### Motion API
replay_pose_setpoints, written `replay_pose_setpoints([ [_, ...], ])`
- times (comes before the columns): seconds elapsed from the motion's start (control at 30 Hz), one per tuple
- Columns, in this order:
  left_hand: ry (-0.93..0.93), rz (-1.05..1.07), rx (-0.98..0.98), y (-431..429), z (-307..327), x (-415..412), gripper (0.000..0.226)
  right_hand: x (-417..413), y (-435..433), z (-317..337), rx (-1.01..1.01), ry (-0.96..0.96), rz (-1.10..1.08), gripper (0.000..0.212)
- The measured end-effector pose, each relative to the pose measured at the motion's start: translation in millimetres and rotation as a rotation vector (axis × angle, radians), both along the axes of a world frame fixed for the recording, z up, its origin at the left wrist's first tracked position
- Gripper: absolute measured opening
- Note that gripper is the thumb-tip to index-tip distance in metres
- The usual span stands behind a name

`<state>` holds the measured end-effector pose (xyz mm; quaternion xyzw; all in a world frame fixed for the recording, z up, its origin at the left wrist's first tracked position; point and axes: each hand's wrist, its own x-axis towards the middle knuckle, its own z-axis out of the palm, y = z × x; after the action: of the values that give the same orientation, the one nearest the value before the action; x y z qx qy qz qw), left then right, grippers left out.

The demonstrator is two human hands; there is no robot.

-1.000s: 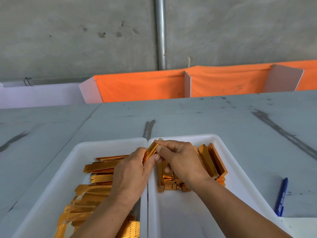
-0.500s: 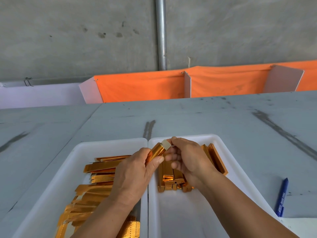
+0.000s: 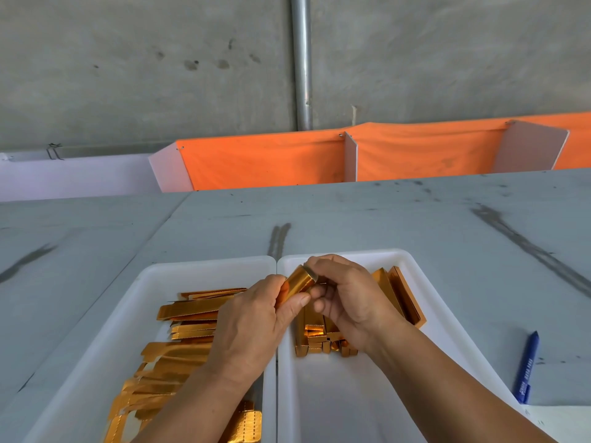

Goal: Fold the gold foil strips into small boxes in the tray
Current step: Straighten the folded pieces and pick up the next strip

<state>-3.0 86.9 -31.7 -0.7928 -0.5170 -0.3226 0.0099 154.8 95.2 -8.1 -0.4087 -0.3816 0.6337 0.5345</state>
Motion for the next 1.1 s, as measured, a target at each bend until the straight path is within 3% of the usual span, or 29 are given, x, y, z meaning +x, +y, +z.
replay_pose_setpoints([
  [0.3, -0.003, 0.016, 0.01, 0.3, -0.2, 1.3, 0.052, -2.6, -2.6, 1.2, 0.061, -0.048, -0.032, 0.006],
  [1.1, -0.028, -0.014, 0.007, -0.9, 0.0, 1.5, 0.049, 0.7, 1.2, 3.5, 0.012, -0.071, -0.05, 0.005],
])
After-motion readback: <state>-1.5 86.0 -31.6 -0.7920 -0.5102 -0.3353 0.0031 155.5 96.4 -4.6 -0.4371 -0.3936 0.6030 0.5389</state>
